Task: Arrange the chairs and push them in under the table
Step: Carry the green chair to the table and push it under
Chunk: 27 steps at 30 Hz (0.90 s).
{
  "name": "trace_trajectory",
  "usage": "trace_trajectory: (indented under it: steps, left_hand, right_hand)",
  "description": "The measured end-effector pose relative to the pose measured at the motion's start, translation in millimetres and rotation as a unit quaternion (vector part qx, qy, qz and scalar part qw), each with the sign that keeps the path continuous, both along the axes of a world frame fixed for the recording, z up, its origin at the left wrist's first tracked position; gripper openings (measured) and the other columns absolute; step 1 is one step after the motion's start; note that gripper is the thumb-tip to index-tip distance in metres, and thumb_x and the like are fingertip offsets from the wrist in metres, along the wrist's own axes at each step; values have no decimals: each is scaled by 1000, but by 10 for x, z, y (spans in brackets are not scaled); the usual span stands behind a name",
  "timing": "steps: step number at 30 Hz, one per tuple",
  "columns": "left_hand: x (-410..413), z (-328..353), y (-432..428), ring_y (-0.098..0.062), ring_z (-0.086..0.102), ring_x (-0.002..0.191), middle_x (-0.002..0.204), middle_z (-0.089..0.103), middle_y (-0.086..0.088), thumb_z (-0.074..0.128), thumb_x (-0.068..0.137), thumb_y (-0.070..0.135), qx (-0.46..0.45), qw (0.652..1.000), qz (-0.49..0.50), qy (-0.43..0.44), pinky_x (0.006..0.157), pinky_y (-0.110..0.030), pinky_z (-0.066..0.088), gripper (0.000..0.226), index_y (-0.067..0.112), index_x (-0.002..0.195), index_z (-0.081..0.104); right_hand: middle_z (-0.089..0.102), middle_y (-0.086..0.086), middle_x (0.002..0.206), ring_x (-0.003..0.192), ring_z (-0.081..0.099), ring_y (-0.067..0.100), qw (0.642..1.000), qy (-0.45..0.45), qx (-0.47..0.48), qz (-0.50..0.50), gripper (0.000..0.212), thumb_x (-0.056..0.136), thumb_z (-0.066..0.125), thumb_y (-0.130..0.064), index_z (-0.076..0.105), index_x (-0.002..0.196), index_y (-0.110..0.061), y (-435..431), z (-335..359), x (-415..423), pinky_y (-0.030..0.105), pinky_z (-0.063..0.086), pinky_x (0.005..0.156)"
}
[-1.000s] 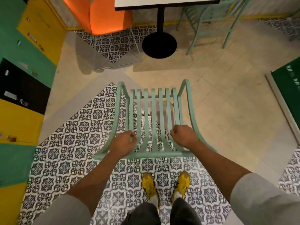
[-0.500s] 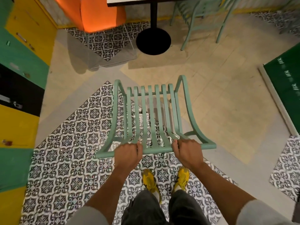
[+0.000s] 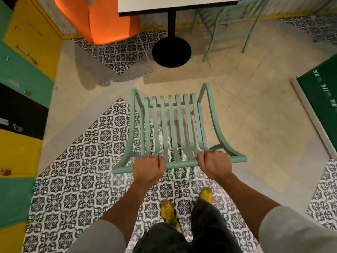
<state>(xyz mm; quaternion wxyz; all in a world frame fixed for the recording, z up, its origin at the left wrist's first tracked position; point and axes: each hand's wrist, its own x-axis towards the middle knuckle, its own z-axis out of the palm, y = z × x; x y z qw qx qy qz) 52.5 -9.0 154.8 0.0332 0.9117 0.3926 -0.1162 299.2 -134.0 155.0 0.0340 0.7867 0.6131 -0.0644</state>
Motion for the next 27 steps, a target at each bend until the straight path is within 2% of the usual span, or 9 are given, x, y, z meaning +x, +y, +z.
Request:
trace_trajectory:
  steps: [3, 6, 10, 12, 15, 18, 20, 23, 27]
  left_hand:
    - [157, 14, 116, -20, 45, 41, 53, 57, 2, 39, 102, 34, 12, 1000, -13, 14, 48, -20, 21, 42, 17, 87, 74]
    - [386, -1, 283, -19, 45, 51, 63, 53, 7, 9, 102, 44, 19, 1000, 6, 9, 46, -26, 13, 68, 20, 92, 71]
    - [706, 48, 621, -18, 60, 54, 65, 62, 5, 32, 112, 48, -27, 998, 43, 30, 51, -28, 46, 56, 20, 86, 73]
    - [837, 85, 771, -21, 62, 51, 61, 63, 3, 49, 110, 42, -31, 998, 45, 6, 50, -30, 52, 44, 18, 84, 76]
    - [1094, 67, 959, -21, 68, 57, 66, 68, 2, 35, 110, 47, -59, 995, 81, -15, 58, -32, 60, 53, 20, 90, 77]
    - [1311, 43, 1093, -24, 68, 53, 62, 69, -2, 32, 107, 49, -42, 990, 120, -55, 58, -31, 59, 61, 18, 84, 80]
    - [1399, 5, 1202, -24, 69, 58, 65, 69, -3, 34, 106, 52, -48, 990, 130, -38, 60, -32, 56, 59, 20, 83, 78]
    - [1512, -5, 1361, -24, 69, 55, 63, 70, -3, 58, 103, 45, -37, 994, 99, -5, 56, -35, 60, 37, 24, 79, 76]
    - [1667, -41, 1551, -29, 73, 62, 69, 75, -6, 41, 103, 48, -26, 992, 119, -21, 62, -34, 56, 50, 23, 81, 79]
  right_hand:
    - [51, 5, 44, 31, 42, 25, 1000, -9, 9, 17, 27, 76, 83, -16, 57, 67, -16, 140, -26, 181, 25, 31, 44]
    - [54, 7, 48, 35, 47, 25, 998, -32, -1, 50, 12, 84, 62, -19, 67, 77, -11, 302, -42, 385, 26, 31, 47]
    - [55, 6, 51, 40, 34, 23, 999, -24, -19, 45, 10, 86, 68, -21, 64, 80, -13, 602, -44, 686, 28, 35, 47]
    - [54, 4, 49, 40, 31, 23, 999, -15, -30, 41, 13, 84, 73, -23, 64, 79, -15, 769, -25, 825, 27, 32, 47]
    - [53, 5, 47, 34, 41, 24, 998, -8, -33, 50, 16, 77, 81, -22, 67, 78, -15, 972, -34, 1083, 26, 29, 46]
    - [57, 7, 52, 38, 52, 28, 995, -16, -51, 85, 15, 79, 79, -21, 70, 87, -12, 1135, -57, 1311, 29, 31, 46]
    - [60, 7, 56, 43, 56, 30, 992, -4, -80, 94, 13, 90, 64, -24, 70, 93, -13, 1239, -42, 1405, 31, 33, 48]
    - [63, 6, 71, 55, 54, 31, 991, -4, -71, 112, 53, 96, 17, -32, 67, 107, -17, 1390, -50, 1553, 34, 36, 54]
    - [63, 1, 75, 58, 47, 29, 993, 1, -86, 86, 44, 102, 25, -37, 67, 106, -22, 1622, -18, 1696, 33, 33, 56]
